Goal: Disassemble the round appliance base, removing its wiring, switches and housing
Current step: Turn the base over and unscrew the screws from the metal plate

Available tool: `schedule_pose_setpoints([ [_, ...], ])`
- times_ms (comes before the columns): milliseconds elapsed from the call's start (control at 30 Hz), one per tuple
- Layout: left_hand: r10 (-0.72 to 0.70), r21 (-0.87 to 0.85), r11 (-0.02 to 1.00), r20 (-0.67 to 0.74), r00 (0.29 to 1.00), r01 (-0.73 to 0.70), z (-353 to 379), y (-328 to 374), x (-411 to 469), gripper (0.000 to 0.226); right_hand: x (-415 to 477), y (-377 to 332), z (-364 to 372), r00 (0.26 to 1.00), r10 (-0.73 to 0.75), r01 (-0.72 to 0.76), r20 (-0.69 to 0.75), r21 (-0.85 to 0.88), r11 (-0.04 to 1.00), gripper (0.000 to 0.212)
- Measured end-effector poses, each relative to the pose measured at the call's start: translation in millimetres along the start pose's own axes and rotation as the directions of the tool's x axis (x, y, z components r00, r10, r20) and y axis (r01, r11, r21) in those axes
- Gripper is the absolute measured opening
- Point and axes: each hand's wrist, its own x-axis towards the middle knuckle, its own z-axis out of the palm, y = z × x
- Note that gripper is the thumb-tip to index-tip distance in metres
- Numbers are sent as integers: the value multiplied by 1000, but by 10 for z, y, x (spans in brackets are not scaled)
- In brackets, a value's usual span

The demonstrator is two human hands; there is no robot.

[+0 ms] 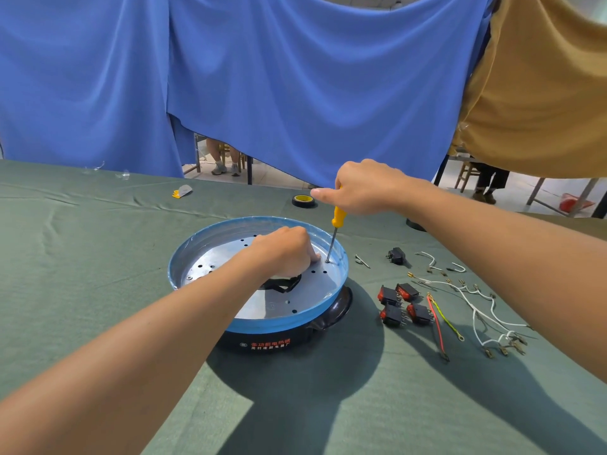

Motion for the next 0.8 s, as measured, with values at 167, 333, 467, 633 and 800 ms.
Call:
schedule_pose_setpoints([
  [167,34,-26,999,-2,999,-34,6,-9,-23,34,-47,-64,-35,999,-31,27,44,86,996,31],
  [333,68,-26,997,-14,998,-69,0,-23,-28,37,-39,-45,-28,994,-28,18,109,95,995,37],
  [467,83,5,997,-25,996,-83,8,-25,-52,43,-53,-34,-20,998,-4,0,64,72,997,50],
  [633,87,13,996,-30,996,-87,11,-14,-50,41,-39,-77,-82,990,-44,31,133,103,994,33],
  [800,82,13,997,-33,996,-81,11,-14,-54,42,-44,-35,-23,998,-9,6,59,50,999,44],
])
